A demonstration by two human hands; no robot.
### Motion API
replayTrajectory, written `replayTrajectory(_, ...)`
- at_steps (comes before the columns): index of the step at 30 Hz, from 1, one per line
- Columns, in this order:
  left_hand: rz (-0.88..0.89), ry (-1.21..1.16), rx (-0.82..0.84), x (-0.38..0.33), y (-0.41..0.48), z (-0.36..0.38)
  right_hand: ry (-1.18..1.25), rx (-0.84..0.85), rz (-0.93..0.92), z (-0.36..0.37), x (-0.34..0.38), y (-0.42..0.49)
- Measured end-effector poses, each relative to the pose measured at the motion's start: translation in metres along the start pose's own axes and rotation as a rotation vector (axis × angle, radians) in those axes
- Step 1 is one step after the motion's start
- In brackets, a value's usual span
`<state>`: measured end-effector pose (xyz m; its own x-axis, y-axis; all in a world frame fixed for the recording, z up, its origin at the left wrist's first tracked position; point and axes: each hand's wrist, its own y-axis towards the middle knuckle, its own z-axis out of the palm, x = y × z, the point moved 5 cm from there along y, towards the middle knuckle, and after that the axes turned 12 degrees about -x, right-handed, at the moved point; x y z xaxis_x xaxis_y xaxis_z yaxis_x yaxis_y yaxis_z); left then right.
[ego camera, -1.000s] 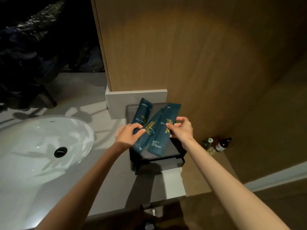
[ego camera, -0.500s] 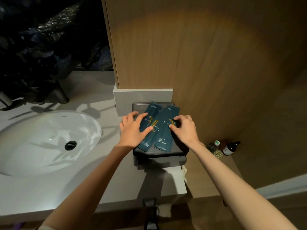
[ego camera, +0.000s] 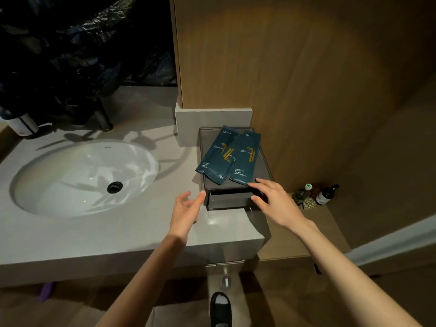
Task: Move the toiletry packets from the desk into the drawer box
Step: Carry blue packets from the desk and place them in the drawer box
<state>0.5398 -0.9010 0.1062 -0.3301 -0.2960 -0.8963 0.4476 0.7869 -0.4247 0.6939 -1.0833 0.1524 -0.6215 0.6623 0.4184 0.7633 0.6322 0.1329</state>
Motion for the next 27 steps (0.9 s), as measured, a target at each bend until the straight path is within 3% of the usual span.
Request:
replayTrajectory(4, -0.293, -0.118, 0.155, 0.028, 0.005, 0.019, -0.039, 0.071, -0.001, 0.006, 0.003, -0.005)
replayTrajectory(8, -0.435, -0.219, 0.193, 0.027, 0.008, 0.043, -0.061, 0.108, -0.014, 0.007, 0.002, -0.008)
replayTrajectory(19, -0.369, -0.239, 0.014, 0.032, 0.010, 0.056, -0.181, 0.178, -0.111, 0.003, -0.003, -0.001)
replayTrajectory(27, -0.351, -0.225, -0.004, 0.035, -0.005, 0.051, -0.182, 0.199, -0.133, 0.000, -0.004, 0.002)
